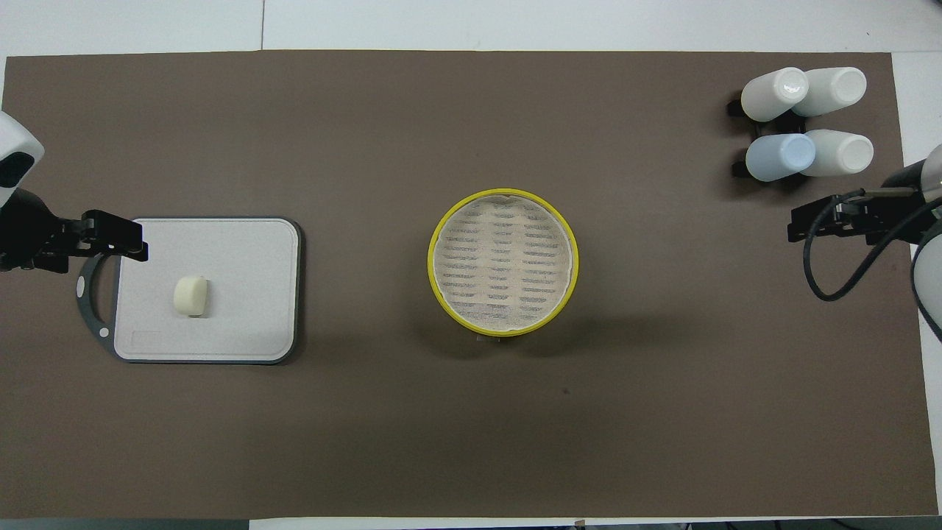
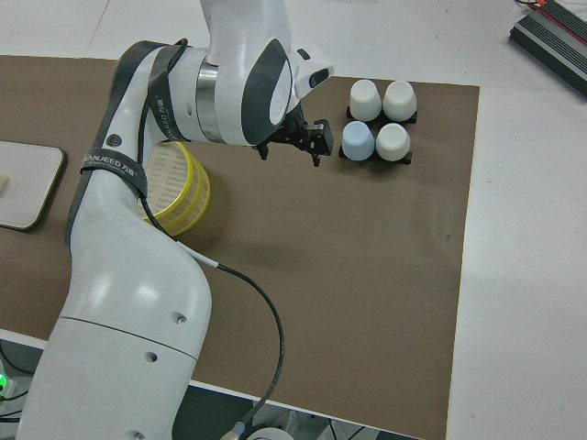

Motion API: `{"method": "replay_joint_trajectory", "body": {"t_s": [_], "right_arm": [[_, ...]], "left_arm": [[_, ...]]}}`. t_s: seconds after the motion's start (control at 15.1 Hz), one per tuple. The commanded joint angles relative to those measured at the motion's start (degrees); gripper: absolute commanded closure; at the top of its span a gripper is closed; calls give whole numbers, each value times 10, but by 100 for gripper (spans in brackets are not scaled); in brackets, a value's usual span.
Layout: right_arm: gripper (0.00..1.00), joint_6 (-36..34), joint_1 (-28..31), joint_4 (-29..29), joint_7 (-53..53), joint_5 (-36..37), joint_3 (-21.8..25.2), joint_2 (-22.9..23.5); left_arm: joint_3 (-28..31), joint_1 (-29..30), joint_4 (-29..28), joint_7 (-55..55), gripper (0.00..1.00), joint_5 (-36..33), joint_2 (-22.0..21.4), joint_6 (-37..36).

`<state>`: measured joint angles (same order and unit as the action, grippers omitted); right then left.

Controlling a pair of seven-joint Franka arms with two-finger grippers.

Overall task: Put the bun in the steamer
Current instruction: 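Reach the right gripper to the steamer lid while the left gripper nears the bun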

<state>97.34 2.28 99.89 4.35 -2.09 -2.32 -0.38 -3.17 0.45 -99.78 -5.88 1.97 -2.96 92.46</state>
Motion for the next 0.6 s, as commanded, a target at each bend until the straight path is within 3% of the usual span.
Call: {"method": "replay_joint_trajectory", "body": {"t_s": [0.0,0.33,0.53], "right_arm": [[0,22,-61,-21,85,-12,-5,39],[0,22,-180,-132,240,1,-2,150],[0,26,-249,-184,329,19,-1,207]], "left_arm": [[1,3,-84,0,0,-2,-42,79],[1,9,-149,69,0,-2,-29,140],[1,13,-218,82,0,-2,-11,224]]}}
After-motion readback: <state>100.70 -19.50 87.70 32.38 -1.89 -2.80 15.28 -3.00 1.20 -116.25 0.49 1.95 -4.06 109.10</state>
